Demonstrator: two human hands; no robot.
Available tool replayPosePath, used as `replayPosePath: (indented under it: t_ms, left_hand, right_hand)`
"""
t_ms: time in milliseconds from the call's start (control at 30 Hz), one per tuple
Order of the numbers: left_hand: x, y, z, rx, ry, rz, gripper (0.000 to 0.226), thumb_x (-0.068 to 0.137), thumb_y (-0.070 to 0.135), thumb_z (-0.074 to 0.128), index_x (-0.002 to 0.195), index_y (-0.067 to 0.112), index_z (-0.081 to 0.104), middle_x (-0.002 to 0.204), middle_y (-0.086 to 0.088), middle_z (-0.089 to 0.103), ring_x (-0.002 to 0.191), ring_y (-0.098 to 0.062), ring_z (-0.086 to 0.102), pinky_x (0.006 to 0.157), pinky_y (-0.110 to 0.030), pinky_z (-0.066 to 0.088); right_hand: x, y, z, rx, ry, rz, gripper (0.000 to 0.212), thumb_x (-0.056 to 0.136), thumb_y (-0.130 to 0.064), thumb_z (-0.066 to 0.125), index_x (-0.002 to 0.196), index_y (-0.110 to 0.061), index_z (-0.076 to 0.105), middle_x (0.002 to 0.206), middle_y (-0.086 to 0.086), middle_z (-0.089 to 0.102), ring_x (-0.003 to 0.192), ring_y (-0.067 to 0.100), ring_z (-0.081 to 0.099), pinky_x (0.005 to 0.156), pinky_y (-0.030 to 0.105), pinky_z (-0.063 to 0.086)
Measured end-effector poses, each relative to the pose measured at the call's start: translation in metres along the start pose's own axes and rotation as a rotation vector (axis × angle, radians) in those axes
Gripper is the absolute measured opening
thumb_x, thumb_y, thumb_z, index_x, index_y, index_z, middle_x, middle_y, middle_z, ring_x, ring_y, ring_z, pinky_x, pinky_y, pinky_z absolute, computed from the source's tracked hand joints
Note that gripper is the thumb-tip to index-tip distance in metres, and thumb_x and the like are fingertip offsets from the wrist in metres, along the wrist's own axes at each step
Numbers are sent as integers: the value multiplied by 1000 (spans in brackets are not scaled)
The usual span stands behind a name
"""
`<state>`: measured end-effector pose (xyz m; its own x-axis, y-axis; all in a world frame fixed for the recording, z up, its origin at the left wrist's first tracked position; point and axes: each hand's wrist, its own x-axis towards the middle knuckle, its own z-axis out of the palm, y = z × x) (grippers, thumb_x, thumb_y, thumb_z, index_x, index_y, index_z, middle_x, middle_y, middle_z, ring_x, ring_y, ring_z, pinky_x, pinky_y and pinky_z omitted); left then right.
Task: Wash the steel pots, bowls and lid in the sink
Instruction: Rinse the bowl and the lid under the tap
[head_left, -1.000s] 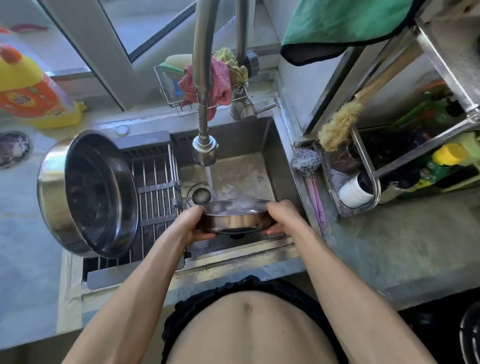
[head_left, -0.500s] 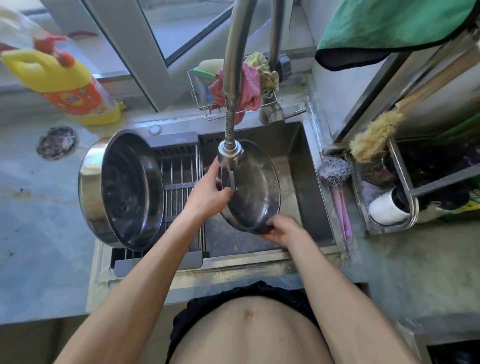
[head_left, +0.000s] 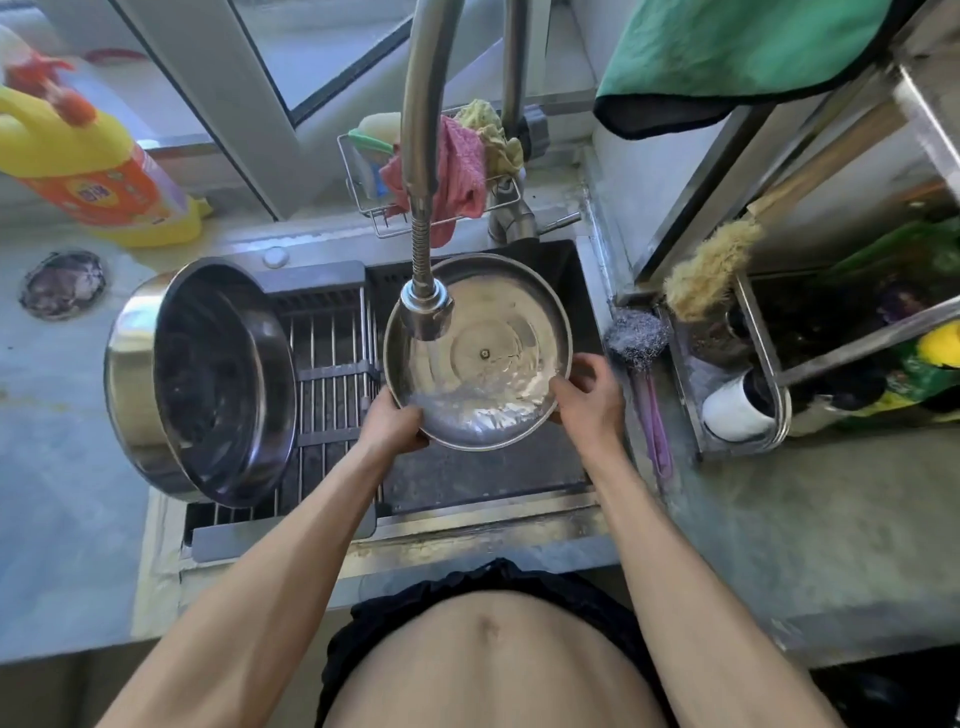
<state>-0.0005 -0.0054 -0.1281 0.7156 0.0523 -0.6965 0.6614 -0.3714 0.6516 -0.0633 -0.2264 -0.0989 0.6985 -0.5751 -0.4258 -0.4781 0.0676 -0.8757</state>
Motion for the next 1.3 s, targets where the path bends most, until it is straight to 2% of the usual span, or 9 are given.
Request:
replayPosePath:
  t_ms: [100,267,400,533,667,800,967,1167,1300]
  left_hand:
    - [-10,-1,10,-78,-96,-185,31,91,-4,43,114,7,60,97,-14,73,79,-28,72,71,-41,62]
    - [-21,3,5,-199,-136,-269,19,99,7,39,95,6,57,93,-20,66,81,-33,70,58,-39,63]
    - [-26,29,-14,-91,-18,-126,19,95,0,46,107,3,59,82,-14,64,65,-24,69,52,-40,63]
    - [-33,50,-32,93,6,176,49,90,5,53,133,28,53,98,-9,73,70,-20,74,68,-47,65]
    - [-24,47,-48,132,-51,383,90,79,24,66,153,55,26,153,11,52,132,-18,59,106,-53,51]
    - [-33,42,-42,69,11,469,67,84,1,65,140,37,56,130,9,69,118,-8,66,97,-30,55]
    - [-11,18,-14,-87,51,96,41,86,-11,57,118,13,64,111,-14,74,94,-28,73,60,-30,58]
    - [-21,-3,16,-258,-189,-216,40,92,-13,36,123,5,55,110,-20,72,85,-29,73,58,-35,62]
    - [-28,2,12,-306,-157,-269,20,92,-10,38,92,1,54,77,-16,70,74,-31,68,62,-43,62]
  right_hand:
    - [-7,-30,-10,-374,-2,-138,36,84,-29,68,118,-17,65,90,-3,68,92,20,66,77,31,51]
    - [10,-31,-3,-757,19,-43,47,78,-51,52,97,-12,68,92,13,73,81,32,70,71,34,57]
    - [18,-3,6,-540,-186,239,27,89,-29,57,99,-4,64,80,14,71,48,26,69,43,32,55]
    - [10,29,23,-86,-337,535,28,82,11,50,104,-1,60,75,16,69,60,29,70,48,33,55]
    - [10,44,42,131,-269,445,39,79,17,47,102,-14,54,105,15,69,90,32,70,63,41,61]
    - [12,46,40,113,-113,193,45,79,1,62,105,-35,52,109,6,70,90,22,71,73,46,61]
    - [-1,14,5,-82,12,-112,45,82,-3,71,122,-17,57,100,-2,70,79,-8,63,62,4,44]
    - [-3,-37,-19,-531,6,-255,56,85,-43,64,136,-23,54,98,2,73,95,22,67,80,31,52]
    - [13,-39,-17,-792,-44,-131,49,89,-42,49,125,-11,60,112,16,68,100,36,65,85,42,54]
